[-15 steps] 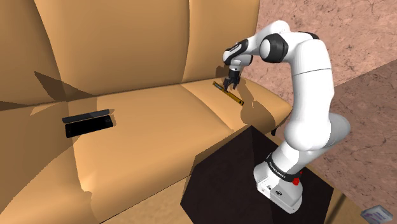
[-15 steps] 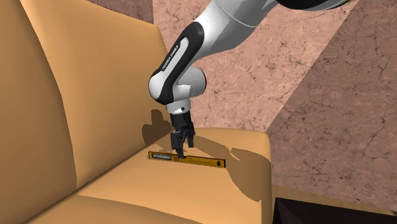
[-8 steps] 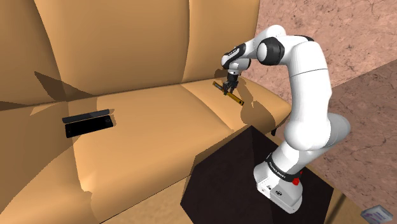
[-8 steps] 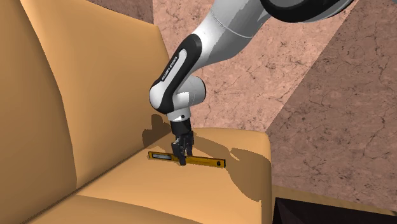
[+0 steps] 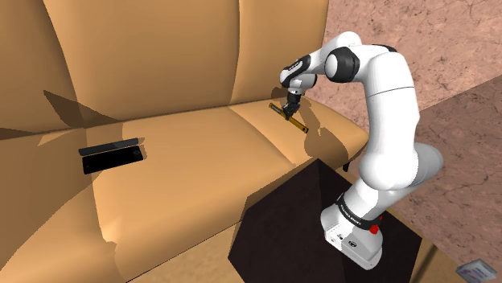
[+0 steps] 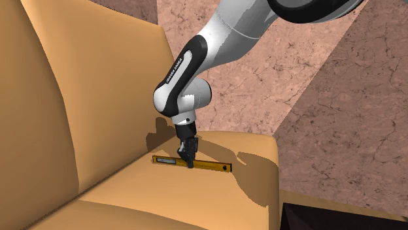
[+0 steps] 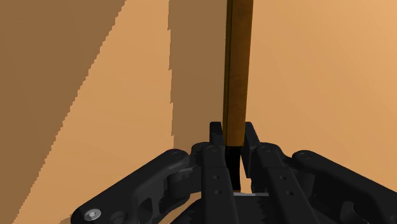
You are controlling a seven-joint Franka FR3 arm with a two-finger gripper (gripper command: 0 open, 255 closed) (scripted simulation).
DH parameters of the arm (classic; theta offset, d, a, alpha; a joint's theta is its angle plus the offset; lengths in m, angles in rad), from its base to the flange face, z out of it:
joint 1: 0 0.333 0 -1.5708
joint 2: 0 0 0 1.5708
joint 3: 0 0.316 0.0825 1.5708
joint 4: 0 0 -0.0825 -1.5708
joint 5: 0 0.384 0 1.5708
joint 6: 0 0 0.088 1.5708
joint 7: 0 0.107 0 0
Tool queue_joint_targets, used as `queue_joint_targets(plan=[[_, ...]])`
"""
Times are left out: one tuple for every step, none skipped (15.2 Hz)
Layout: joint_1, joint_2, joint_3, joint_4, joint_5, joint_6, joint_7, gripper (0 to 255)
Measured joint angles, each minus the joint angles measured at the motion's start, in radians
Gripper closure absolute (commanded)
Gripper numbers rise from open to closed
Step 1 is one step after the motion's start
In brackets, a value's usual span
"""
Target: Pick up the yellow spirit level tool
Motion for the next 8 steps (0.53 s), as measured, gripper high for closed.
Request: queue_joint_targets(plan=[[0.000, 0.000, 0.000, -0.001, 0.000, 0.001, 0.000, 255], [0.001, -0.006, -0.001, -0.004, -0.001, -0.002, 0.000, 255], [0.002, -0.014, -0.003, -0.007, -0.002, -0.007, -0.001, 255], [0.003, -0.022, -0.004, -0.009, -0.004, -0.013, -0.001, 255], [0.003, -0.029, -0.006, -0.010, -0.005, -0.019, -0.001, 255], [0.004, -0.037, -0.007, -0.012, -0.007, -0.025, -0.001, 255], [0.006, -0.046, -0.009, -0.011, -0.009, -0.035, 0.000, 255], [0.007, -0.055, -0.011, -0.010, -0.011, -0.044, 0.000, 255]])
